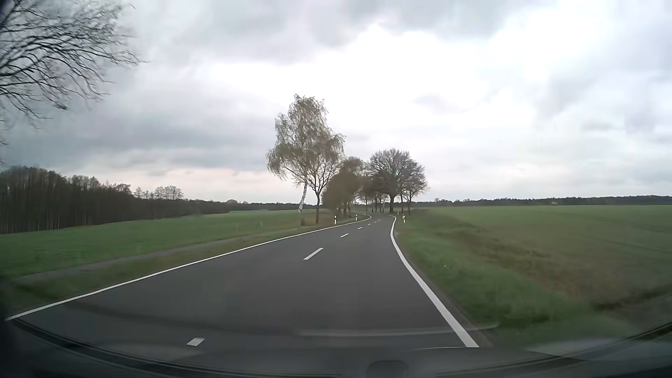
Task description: Follow the waypoints while adhering to traffic rules and regulations
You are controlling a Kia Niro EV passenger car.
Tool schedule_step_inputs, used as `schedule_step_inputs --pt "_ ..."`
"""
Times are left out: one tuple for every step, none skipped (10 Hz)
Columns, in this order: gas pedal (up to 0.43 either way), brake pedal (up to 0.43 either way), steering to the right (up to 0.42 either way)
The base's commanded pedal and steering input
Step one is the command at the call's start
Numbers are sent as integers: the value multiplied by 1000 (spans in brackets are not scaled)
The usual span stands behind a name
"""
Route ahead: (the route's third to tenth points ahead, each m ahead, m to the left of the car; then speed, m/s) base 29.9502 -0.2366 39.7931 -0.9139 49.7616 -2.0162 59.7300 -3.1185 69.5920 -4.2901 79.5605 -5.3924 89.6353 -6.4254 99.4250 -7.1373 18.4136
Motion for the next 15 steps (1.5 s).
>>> schedule_step_inputs --pt "138 0 23" --pt "138 0 20" --pt "138 0 15" --pt "138 0 13" --pt "138 0 12" --pt "138 0 9" --pt "138 6 7" --pt "138 6 7" --pt "138 0 7" --pt "138 6 7" --pt "138 6 7" --pt "138 0 7" --pt "138 0 7" --pt "138 6 7" --pt "157 0 8"
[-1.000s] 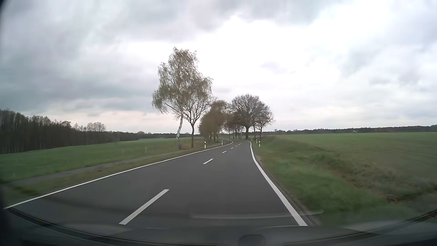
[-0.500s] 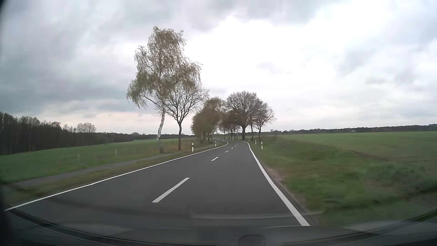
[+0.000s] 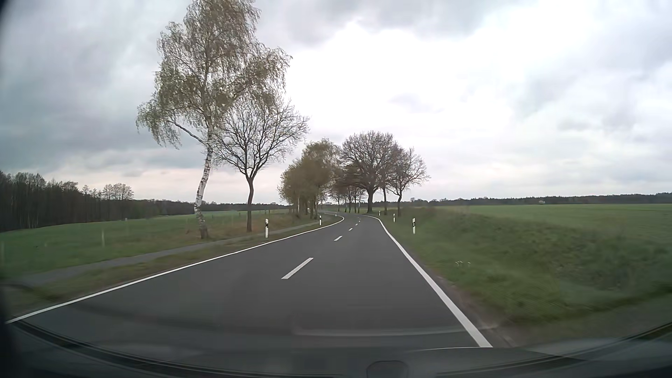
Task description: Follow the waypoints while adhering to traffic rules and regulations
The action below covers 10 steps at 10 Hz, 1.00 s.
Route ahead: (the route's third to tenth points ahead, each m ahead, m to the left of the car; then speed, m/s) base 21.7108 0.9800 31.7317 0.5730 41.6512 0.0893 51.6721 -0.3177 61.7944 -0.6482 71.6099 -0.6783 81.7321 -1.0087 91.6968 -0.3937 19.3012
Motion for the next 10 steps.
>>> schedule_step_inputs --pt "157 6 10" --pt "169 0 15" --pt "169 0 15" --pt "169 6 15" --pt "169 6 15" --pt "169 0 14" --pt "169 0 12" --pt "169 0 11" --pt "177 6 7" --pt "177 0 4"
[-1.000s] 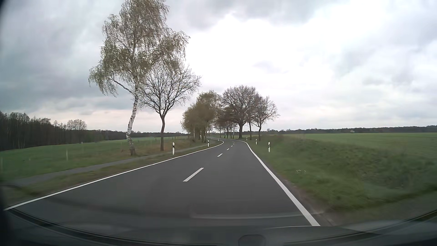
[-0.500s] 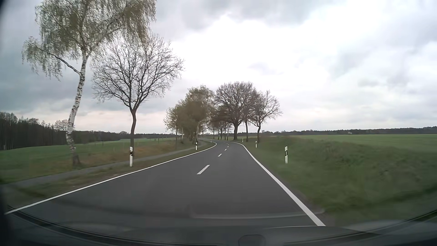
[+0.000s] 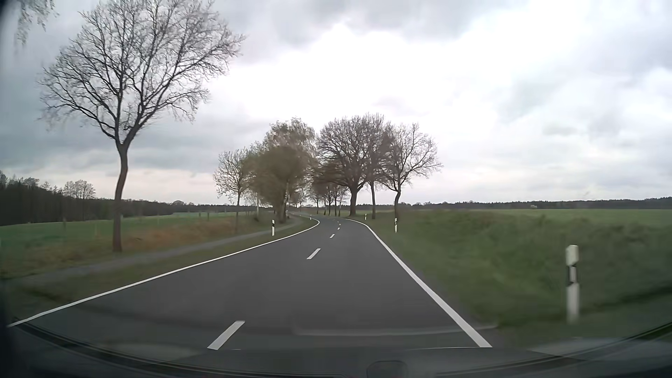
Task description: Follow the waypoints while adhering to traffic rules and regulations
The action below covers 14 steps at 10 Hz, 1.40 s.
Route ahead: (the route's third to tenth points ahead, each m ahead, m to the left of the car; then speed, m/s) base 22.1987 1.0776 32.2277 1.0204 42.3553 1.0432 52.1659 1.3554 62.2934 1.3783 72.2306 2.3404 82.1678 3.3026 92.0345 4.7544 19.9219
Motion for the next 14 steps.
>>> schedule_step_inputs --pt "177 0 0" --pt "177 0 0" --pt "177 0 0" --pt "177 0 0" --pt "177 0 0" --pt "177 0 0" --pt "189 6 0" --pt "189 0 0" --pt "189 0 -2" --pt "189 0 -4" --pt "189 0 -5" --pt "189 0 -7" --pt "189 0 -12" --pt "189 0 -18"
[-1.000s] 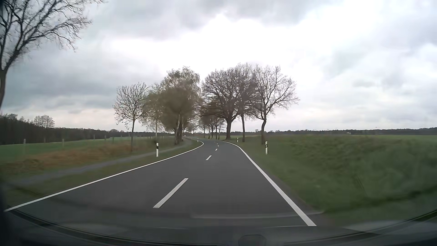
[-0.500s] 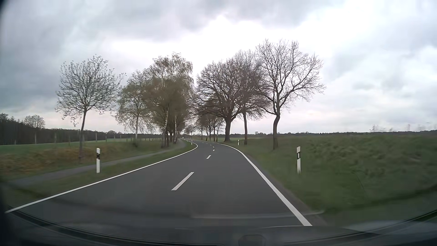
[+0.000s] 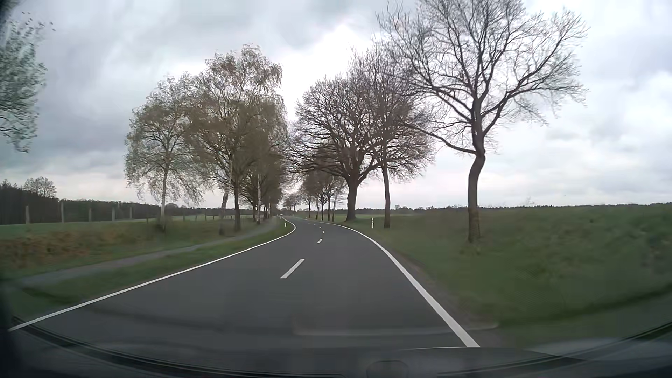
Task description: Follow the waypoints while adhering to traffic rules and regulations
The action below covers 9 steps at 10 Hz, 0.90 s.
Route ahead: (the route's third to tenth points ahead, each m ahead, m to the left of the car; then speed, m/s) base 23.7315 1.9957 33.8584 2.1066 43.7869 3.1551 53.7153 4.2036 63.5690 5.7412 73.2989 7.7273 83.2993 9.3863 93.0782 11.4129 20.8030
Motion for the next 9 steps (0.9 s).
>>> schedule_step_inputs --pt "189 0 -20" --pt "189 0 -19" --pt "189 0 -16" --pt "189 0 -15" --pt "189 0 -15" --pt "189 0 -16" --pt "189 0 -16" --pt "189 0 -16" --pt "189 0 -16"
